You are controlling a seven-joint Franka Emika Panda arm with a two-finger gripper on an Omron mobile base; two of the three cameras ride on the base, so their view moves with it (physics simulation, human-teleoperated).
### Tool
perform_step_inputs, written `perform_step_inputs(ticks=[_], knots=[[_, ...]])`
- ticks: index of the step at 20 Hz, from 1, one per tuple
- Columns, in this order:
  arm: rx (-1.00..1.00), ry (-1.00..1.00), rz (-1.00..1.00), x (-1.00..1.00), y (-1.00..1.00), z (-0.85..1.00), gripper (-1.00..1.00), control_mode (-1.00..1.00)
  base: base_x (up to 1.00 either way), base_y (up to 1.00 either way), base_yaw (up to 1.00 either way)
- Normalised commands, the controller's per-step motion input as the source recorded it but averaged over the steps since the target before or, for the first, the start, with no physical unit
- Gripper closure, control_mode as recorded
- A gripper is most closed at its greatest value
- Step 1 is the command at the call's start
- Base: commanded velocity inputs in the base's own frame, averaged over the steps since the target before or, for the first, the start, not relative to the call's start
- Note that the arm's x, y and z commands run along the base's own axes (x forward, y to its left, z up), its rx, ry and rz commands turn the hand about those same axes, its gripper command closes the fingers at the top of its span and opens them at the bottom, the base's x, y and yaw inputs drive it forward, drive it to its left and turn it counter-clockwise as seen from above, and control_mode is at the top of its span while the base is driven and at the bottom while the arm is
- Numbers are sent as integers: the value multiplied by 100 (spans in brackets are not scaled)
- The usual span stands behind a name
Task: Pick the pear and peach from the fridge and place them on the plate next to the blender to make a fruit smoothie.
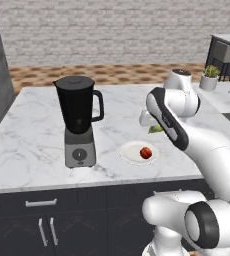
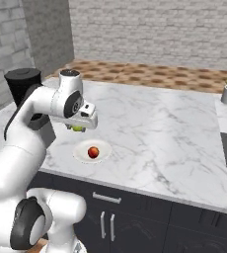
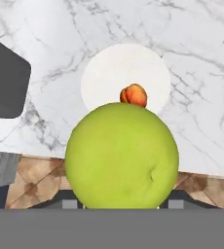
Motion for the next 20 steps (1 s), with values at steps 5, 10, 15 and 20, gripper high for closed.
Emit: perform_step_inputs(ticks=[5,10,15,20], knots=[[-4,30,26,57,10,-54,100,-100,0,0,0],[0,20,9,44,4,-37,100,-100,0,0,0],[-2,0,0,25,2,-70,100,-100,0,0,0],[-6,0,0,49,18,-68,100,-100,0,0,0]])
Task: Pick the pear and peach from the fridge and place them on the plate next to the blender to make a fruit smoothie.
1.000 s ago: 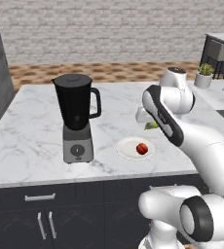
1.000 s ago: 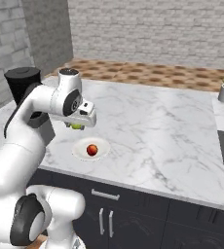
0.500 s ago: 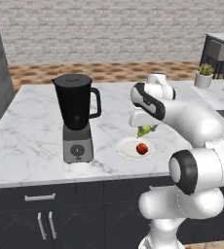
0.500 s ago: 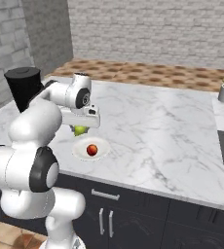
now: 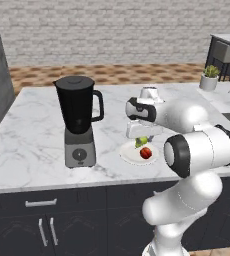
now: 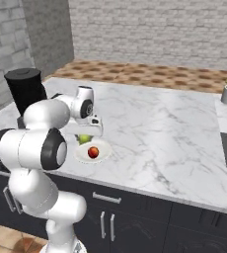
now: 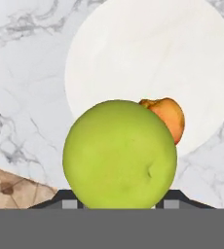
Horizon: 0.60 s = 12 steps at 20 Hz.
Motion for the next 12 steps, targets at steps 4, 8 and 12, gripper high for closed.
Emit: perform_step_inputs(ticks=[4,8,12], knots=[[-8,0,0,63,14,-55,100,-100,0,0,0],[-6,-2,0,55,2,-52,100,-100,0,0,0],[-4,-2,0,31,0,-53,100,-100,0,0,0]])
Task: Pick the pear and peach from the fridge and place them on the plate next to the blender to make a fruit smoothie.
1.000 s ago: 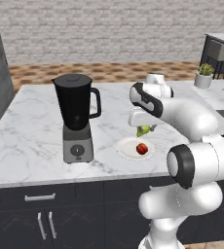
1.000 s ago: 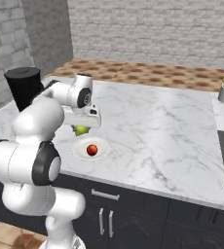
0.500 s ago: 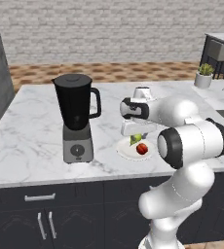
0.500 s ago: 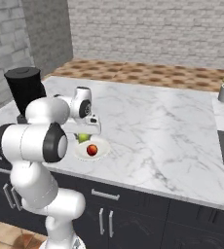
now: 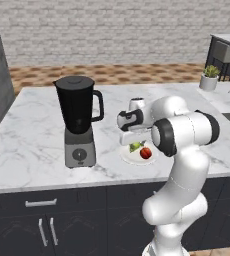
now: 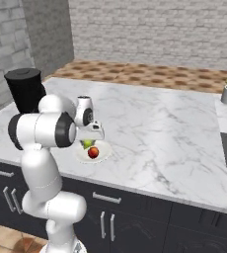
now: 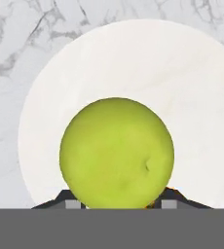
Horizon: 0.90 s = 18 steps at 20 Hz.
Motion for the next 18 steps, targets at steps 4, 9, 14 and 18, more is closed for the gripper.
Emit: perform_step_inputs(ticks=[4,9,14,18], knots=[[-6,-4,0,32,0,-33,-100,-100,0,0,0],[0,0,-1,5,0,-4,-100,-100,0,0,0],[0,-12,-5,-52,0,23,-100,-100,0,0,0],[0,-23,-12,-96,0,53,-100,-100,0,0,0]])
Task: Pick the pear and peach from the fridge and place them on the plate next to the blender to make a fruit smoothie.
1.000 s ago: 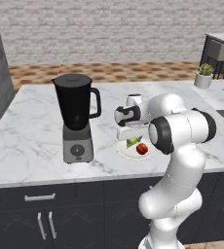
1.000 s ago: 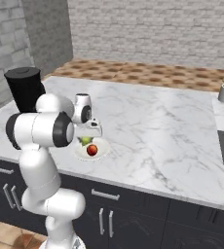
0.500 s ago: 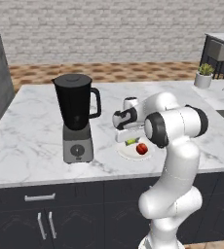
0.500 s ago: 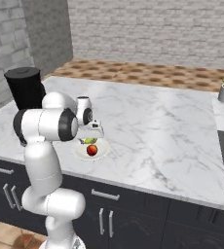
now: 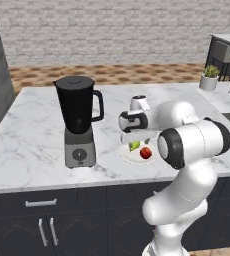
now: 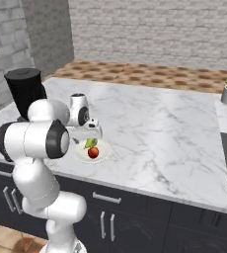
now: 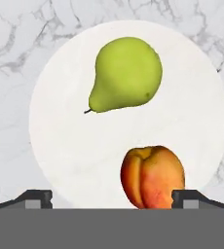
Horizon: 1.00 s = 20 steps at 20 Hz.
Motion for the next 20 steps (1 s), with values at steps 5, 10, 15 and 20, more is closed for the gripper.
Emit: perform_step_inputs(ticks=[5,10,15,20], knots=[[0,-28,-16,-100,-21,44,-100,-100,0,0,0],[0,-38,-9,-100,-46,16,-100,-100,0,0,0],[0,-45,-5,-100,-50,45,-100,-100,0,0,0],[0,-48,-4,-100,-45,84,-100,-100,0,0,0]])
